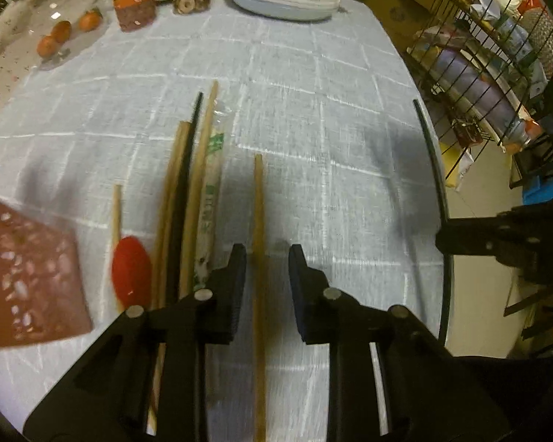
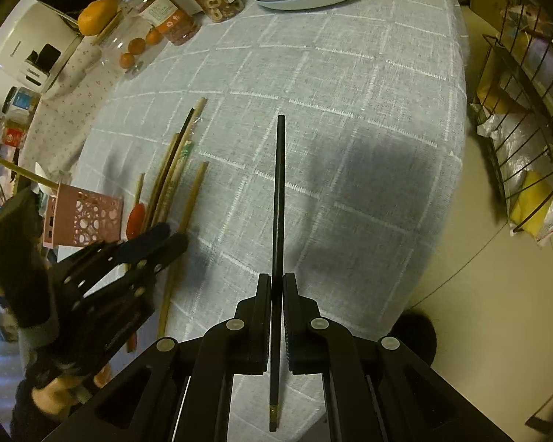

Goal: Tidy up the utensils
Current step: 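Lift and insert the wooden chopstick into the basket with left while right holds black chopstick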

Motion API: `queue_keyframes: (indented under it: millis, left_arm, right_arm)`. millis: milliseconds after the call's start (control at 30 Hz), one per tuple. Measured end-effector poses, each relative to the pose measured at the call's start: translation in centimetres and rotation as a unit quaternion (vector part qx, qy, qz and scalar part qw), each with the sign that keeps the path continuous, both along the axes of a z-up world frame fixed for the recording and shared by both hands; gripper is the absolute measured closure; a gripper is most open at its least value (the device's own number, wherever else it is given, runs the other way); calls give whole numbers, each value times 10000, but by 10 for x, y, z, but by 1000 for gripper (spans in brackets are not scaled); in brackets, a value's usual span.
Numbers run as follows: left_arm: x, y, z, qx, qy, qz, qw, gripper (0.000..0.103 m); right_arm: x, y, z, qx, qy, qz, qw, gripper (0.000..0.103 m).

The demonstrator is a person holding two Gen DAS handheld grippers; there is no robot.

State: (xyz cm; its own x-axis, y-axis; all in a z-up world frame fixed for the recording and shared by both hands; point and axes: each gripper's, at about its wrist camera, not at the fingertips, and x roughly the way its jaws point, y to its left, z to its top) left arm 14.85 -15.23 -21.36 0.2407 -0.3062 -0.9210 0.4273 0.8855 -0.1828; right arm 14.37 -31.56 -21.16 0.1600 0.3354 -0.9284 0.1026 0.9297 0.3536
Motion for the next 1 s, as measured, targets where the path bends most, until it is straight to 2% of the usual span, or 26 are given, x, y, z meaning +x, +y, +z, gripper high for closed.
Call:
queue_keyframes:
  millis: [167,233,367,467,600,700,1000]
  left_arm:
    - [2,-8,-3,129,-4,-61,9999,80]
    - [2,-8,-4,323,-52,24,9995,96]
    - [2,-4,-2,245,65,145,9996,96]
    - [-7,0,9,157,-31,126,9998,96]
    - [-25,7,39,-77,-360,40,9993,96]
    - [-40,23,64,-242,-623,39,9978,96]
    - [-73,76,128,-715,-1420,288,9869,96]
  right_arm:
    - [2,4,0,-7,2,-3,10000,97]
    - [1,6,1,-44,-17,-12,10000,97]
    - [-4,7,6,-105,-90,-86,9999,97]
    - [-10,7,16,-142,-267,-179,9994,97]
    - [-21,11,39,-88,-642,-237,9976,97]
    - [-31,18,58,-231,-968,-187,9949,97]
    - [-55,50,108,-453,-1826,57,9821,97]
